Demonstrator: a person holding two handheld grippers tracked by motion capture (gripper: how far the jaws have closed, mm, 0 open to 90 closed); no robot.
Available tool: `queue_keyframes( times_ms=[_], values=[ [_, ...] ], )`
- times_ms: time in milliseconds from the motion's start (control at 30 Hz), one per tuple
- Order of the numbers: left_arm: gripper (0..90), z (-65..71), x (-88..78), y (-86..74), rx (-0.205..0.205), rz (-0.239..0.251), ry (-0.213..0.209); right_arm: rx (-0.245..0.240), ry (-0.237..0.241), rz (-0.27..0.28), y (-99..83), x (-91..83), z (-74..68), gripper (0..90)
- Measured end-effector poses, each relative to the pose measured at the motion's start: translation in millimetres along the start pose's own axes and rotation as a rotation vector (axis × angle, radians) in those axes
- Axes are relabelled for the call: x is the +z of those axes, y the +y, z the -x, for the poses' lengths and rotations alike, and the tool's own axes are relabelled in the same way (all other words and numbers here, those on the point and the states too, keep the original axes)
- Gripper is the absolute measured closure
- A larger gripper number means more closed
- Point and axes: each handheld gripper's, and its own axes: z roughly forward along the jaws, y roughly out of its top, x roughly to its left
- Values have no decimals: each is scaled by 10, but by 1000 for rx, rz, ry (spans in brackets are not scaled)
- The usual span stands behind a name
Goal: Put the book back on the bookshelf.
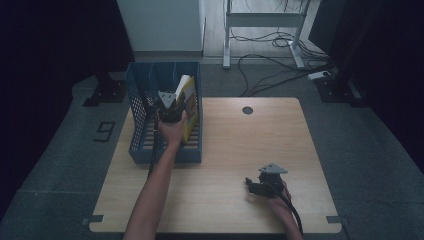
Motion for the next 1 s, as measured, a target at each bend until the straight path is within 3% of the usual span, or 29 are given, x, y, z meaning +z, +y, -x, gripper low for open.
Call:
queue_keyframes(
  times_ms=[100,367,633,867,1000],
  values=[
    [756,5,30,-17,-13,-6,-4,1,0,0,0,0,1,236],
    [756,20,69,-44,4,-5,8,1,1,1,0,0,2,236],
    [747,34,70,-87,-5,4,10,3,3,1,0,-1,4,236],
    [669,71,-42,-50,12,57,-1,-1,0,0,-1,-1,0,236],
    [647,60,-106,-53,9,57,-7,-3,-1,-1,-1,-1,-2,236]
  ],
)
